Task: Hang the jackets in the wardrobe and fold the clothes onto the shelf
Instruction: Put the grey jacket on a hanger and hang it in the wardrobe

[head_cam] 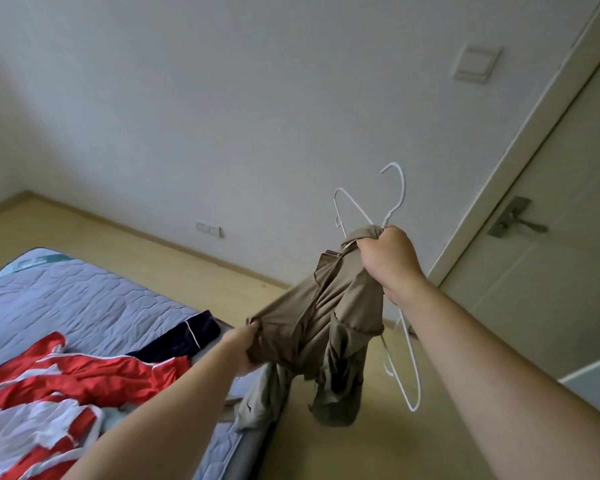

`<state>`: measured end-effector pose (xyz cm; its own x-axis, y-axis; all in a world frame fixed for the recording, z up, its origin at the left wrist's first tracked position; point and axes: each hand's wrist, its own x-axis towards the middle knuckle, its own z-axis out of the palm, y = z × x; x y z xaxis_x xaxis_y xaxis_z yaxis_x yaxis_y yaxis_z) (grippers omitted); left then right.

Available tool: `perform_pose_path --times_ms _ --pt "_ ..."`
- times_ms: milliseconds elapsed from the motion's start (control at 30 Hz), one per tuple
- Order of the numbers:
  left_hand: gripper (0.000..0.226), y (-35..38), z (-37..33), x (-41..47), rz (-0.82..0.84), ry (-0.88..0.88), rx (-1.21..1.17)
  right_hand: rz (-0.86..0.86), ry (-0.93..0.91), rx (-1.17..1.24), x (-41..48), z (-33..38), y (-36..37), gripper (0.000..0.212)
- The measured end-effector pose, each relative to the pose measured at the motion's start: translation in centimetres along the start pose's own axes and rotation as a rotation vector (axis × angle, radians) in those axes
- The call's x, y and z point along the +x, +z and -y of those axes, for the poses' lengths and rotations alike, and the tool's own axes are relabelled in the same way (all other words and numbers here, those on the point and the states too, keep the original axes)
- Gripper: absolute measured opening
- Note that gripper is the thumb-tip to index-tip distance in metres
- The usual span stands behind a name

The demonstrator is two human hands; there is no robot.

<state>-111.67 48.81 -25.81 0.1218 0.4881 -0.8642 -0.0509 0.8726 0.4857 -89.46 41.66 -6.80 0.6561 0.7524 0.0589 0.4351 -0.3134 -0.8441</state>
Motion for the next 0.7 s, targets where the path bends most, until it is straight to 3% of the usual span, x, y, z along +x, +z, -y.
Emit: perform_pose_path --times_ms 133,267,367,433,533,600,700 --pt "0.061 3.2 -0.5 -1.0 0.123 0.005 0.191 -0.06 0.008 -0.036 1.2 -1.9 -3.1 0.008" --pt "0.062 6.2 -1.8 -2.5 0.331 0.281 0.579 -0.139 0.026 -0.09 2.7 -3.8 -6.5 0.01" --pt "0.054 9.4 -2.7 -3.1 0.098 0.604 1.072 -0.185 0.06 -0.113 3.7 -5.3 -9.1 0.011" --pt "0.042 11.1 -3.6 -3.6 -0.034 0.719 1.072 -0.216 0.082 -0.108 4.2 -6.2 -10.9 0.014" --pt "0.012 12.8 -4.7 -3.9 -0.231 0.748 0.968 -0.248 0.089 -0.105 4.9 -7.4 -13.4 0.017" --pt "0.014 13.9 -4.9 -3.7 -0.309 0.721 0.872 -0.246 0.082 -0.108 5.3 -8.0 -14.9 0.019" --pt "0.01 16.0 -4.6 -3.6 -0.203 0.673 0.588 -0.248 0.073 -0.136 5.9 -8.8 -17.1 0.022"
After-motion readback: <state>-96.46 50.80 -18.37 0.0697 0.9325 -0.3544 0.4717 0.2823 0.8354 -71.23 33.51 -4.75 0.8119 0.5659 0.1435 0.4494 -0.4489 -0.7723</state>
